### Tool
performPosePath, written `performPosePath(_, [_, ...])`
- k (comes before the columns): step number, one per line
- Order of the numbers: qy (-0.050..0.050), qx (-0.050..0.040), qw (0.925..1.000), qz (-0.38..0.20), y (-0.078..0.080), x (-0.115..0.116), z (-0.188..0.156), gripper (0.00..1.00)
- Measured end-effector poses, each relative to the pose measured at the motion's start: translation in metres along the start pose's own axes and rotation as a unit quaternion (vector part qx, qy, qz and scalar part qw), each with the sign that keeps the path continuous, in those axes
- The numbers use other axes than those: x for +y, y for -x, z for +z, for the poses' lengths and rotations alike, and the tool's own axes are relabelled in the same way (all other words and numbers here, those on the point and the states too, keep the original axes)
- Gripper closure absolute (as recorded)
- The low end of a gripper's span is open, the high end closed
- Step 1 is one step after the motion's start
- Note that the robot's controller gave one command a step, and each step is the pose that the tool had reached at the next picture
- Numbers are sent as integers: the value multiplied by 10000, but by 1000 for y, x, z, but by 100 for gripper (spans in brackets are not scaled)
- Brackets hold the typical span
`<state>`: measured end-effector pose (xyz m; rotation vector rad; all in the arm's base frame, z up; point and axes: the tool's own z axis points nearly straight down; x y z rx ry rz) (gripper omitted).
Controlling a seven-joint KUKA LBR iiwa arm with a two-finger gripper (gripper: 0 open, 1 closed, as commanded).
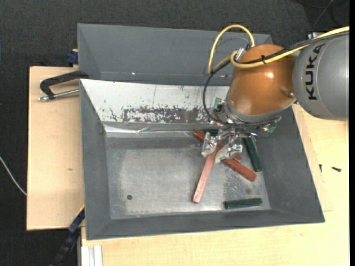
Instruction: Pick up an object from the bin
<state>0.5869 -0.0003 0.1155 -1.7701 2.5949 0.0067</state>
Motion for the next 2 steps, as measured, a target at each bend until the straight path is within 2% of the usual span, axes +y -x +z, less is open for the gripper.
performPosePath(1, [-54, -16, 10000, 50, 2, -4, -47, 100])
performPosePath(2, [-31, -8, 9999, 161, -8, 15, -148, 100])
